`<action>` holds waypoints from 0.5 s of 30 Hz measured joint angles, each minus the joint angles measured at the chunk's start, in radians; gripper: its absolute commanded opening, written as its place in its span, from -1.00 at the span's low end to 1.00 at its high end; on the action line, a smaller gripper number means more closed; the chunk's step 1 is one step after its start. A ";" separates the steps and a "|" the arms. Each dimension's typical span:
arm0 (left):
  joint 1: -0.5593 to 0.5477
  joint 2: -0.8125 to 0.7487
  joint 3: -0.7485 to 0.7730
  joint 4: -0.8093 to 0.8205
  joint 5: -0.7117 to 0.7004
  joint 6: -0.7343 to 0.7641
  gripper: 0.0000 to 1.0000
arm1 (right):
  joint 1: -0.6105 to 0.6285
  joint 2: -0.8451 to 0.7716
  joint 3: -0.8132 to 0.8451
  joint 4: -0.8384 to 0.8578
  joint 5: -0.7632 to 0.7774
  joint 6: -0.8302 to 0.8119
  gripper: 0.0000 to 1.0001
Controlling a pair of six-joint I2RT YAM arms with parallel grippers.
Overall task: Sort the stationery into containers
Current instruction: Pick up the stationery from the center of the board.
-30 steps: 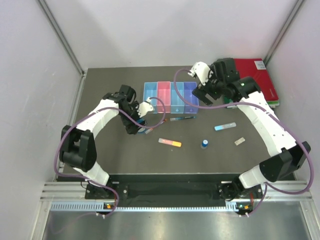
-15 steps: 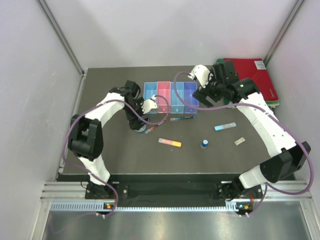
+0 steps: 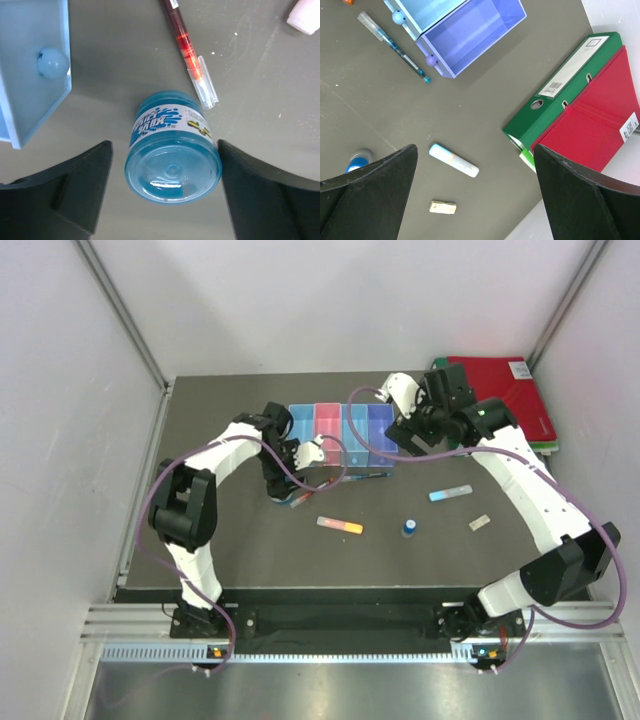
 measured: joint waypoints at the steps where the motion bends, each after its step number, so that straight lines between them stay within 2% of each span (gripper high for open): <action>1: -0.003 0.000 0.000 0.000 -0.001 0.001 0.50 | 0.000 0.000 0.000 0.000 0.000 0.000 0.99; 2: -0.006 0.000 0.000 0.000 -0.005 0.001 0.31 | 0.000 0.000 0.000 0.000 0.000 0.000 0.99; 3: -0.008 0.000 0.000 -0.003 -0.005 0.004 0.25 | 0.000 0.000 0.000 0.000 0.000 0.000 0.99; 6: -0.015 0.000 0.000 -0.004 -0.018 0.014 0.22 | 0.000 0.000 -0.006 0.002 0.000 0.000 0.99; 8: -0.018 0.000 0.000 -0.005 -0.025 0.020 0.23 | 0.000 0.000 -0.011 0.002 0.000 0.000 0.99; 12: -0.026 0.000 0.000 -0.008 -0.045 0.036 0.46 | 0.000 -0.002 -0.019 0.003 -0.001 0.000 0.99; 15: -0.036 0.000 0.000 -0.012 -0.065 0.056 0.50 | 0.000 -0.003 -0.026 0.004 -0.001 0.000 0.99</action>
